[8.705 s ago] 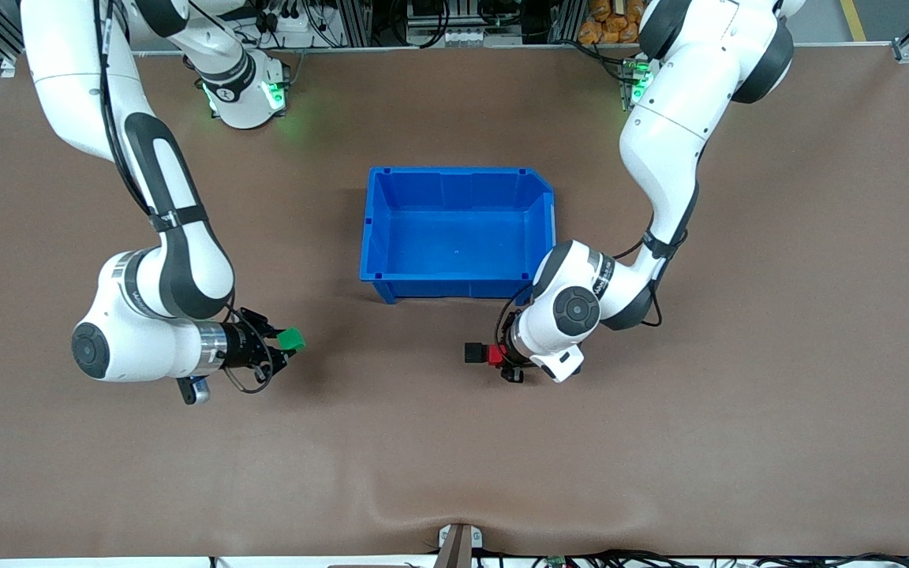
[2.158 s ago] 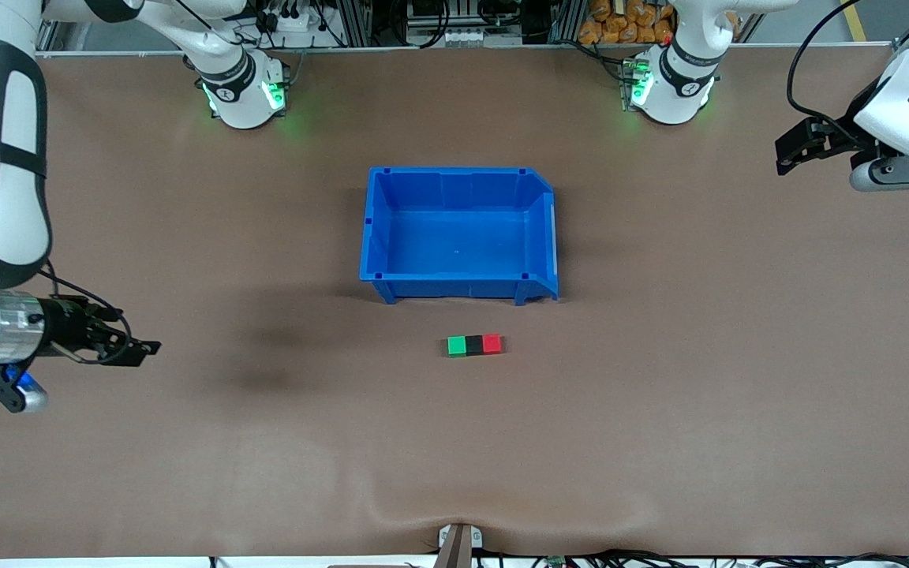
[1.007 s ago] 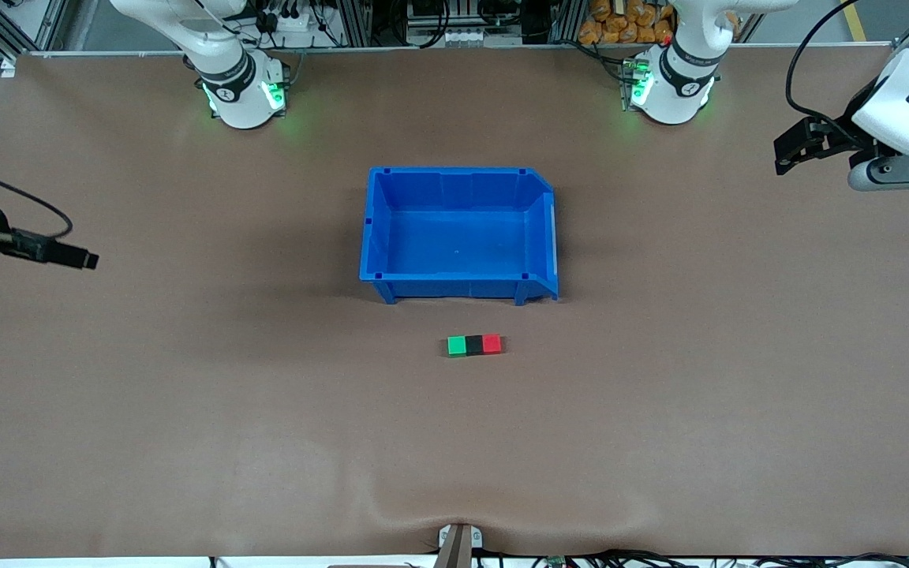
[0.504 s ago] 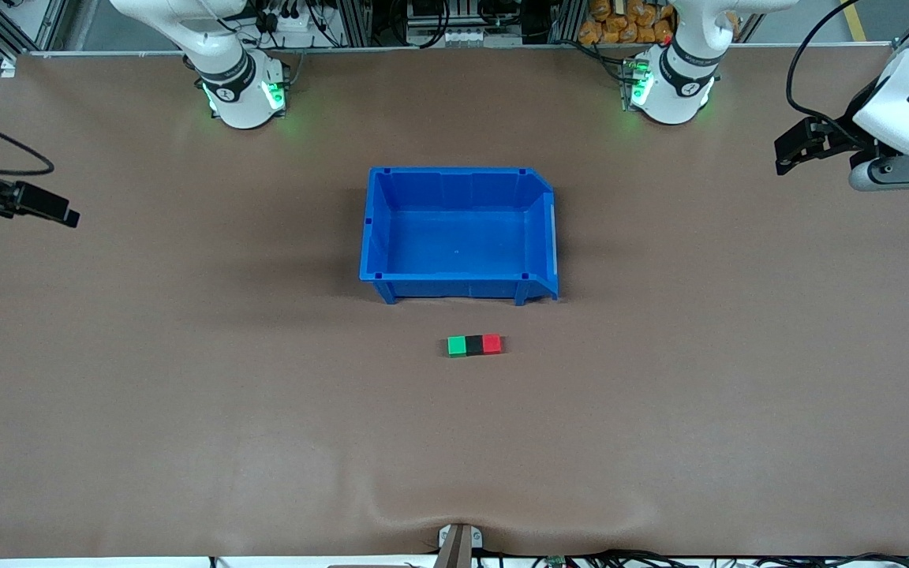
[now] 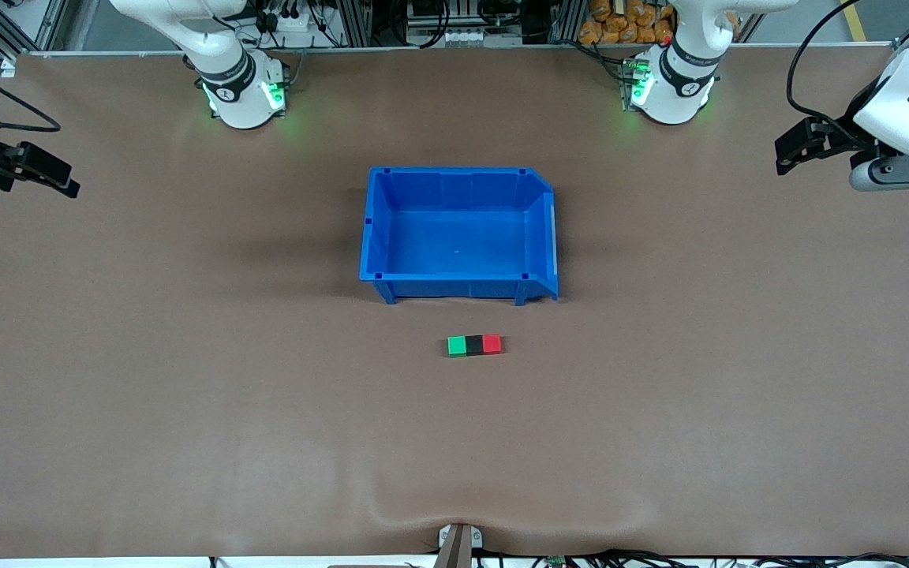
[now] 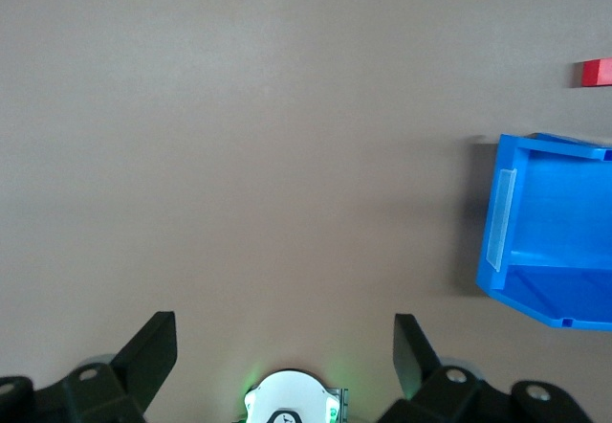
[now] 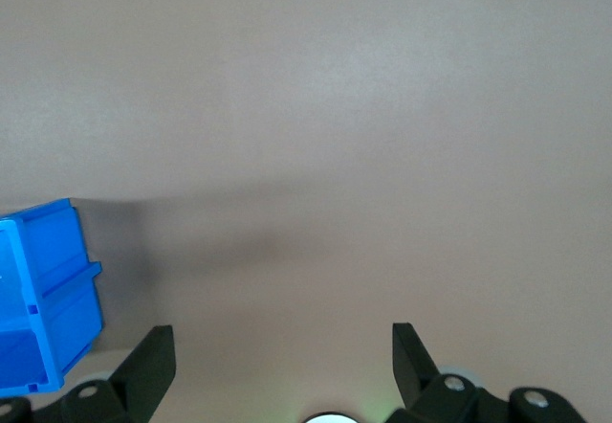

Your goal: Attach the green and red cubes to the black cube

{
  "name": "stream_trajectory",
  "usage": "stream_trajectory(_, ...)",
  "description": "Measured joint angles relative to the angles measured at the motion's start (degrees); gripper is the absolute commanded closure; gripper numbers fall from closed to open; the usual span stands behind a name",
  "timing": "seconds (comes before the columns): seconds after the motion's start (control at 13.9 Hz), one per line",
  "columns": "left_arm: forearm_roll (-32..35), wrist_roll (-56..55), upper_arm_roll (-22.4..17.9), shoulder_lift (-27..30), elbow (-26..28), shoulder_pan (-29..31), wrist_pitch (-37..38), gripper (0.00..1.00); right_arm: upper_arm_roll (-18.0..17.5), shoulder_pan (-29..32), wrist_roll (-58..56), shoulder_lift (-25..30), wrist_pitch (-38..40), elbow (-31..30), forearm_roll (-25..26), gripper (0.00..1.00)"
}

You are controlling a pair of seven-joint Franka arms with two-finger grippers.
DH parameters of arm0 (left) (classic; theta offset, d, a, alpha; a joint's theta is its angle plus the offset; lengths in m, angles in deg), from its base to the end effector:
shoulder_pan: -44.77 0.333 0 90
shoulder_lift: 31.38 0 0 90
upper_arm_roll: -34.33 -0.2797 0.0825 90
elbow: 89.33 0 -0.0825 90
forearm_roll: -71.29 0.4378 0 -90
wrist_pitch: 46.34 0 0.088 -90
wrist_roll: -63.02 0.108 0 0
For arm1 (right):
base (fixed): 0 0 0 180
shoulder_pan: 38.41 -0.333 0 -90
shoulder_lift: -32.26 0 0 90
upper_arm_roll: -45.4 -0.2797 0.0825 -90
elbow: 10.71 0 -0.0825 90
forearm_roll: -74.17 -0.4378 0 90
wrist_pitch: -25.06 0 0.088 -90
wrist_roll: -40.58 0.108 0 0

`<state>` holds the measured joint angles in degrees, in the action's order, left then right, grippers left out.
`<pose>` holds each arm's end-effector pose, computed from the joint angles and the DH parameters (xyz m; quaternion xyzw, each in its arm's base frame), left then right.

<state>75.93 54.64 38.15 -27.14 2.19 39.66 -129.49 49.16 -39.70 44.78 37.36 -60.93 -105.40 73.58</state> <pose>0.5693 -0.0811 0.6075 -0.9984 0.0012 0.0292 0.0477 0.5751 -0.0250 0.5911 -0.9978 0.0577 0.0316 0.0076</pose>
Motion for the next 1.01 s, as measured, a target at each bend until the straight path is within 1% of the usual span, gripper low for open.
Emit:
stream_trajectory(0.43, 0.00, 0.00, 0.06, 0.00, -0.41, 0.00, -0.02, 0.00, -0.13, 0.01, -0.44, 0.05, -1.33, 1.61, 0.21, 0.00)
stream_trajectory(0.72, 0.00, 0.00, 0.07, 0.00, -0.42, 0.00, -0.02, 0.00, 0.03, 0.08, -4.99, 0.00, -2.33, 1.63, 0.55, 0.00)
stream_trajectory(1.01, 0.00, 0.00, 0.06, 0.00, -0.43, 0.00, -0.02, 0.00, 0.06, 0.09, -6.03, -0.10, -2.41, 1.77, 0.66, 0.00)
